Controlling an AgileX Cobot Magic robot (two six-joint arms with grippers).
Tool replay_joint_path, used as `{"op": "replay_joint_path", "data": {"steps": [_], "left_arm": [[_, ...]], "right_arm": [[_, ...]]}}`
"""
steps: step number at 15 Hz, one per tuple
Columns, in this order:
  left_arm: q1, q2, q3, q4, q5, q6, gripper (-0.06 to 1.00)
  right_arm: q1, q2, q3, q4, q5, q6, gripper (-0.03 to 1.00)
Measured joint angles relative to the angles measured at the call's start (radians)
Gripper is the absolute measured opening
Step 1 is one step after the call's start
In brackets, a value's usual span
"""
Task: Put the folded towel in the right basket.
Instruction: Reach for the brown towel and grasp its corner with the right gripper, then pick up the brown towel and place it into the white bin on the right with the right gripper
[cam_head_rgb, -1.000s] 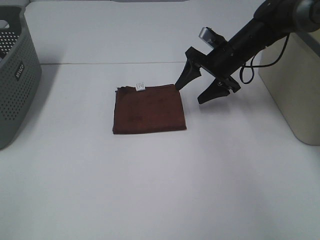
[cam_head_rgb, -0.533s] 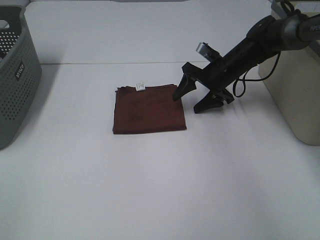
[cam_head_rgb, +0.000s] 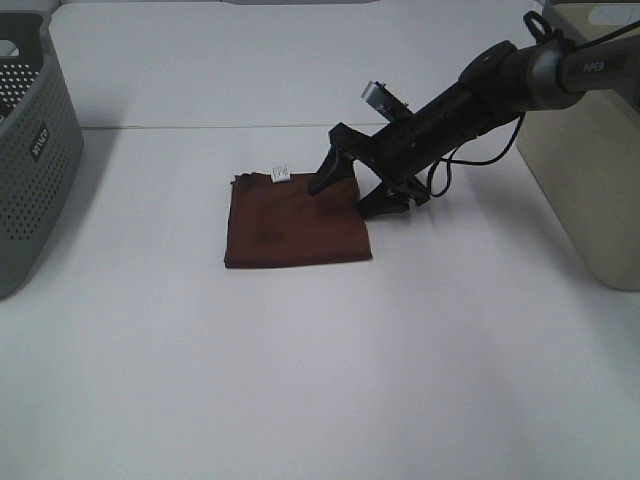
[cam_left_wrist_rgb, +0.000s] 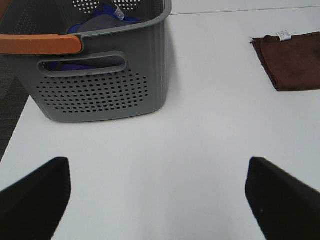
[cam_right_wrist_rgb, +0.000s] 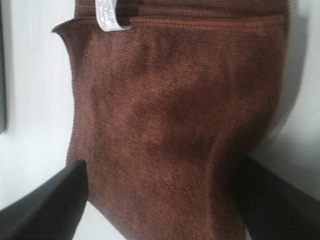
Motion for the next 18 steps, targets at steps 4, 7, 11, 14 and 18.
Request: {"op": "replay_joint_path", "data": {"steps": [4, 7, 11, 14, 18], "left_arm": [[0.000, 0.000, 0.000, 0.000, 0.000, 0.000, 0.88], [0.000, 0.000, 0.000, 0.000, 0.000, 0.000, 0.88], [0.000, 0.000, 0.000, 0.000, 0.000, 0.000, 0.88], [0.000, 0.000, 0.000, 0.000, 0.000, 0.000, 0.88], [0.000, 0.000, 0.000, 0.000, 0.000, 0.000, 0.88]], "right_arm": [[0.026, 0.034, -0.005, 0.052, -0.029, -0.006, 0.38], [0.028, 0.040, -0.001, 0.050, -0.042, -0.006, 0.02], [0.029, 0.030, -0.018, 0.110, 0.046, -0.057, 0.02], [0.029, -0.052, -0.067, 0.056, 0.124, -0.033, 0.02], [0.029, -0.155, -0.148, -0.210, 0.252, 0.087, 0.02]]}}
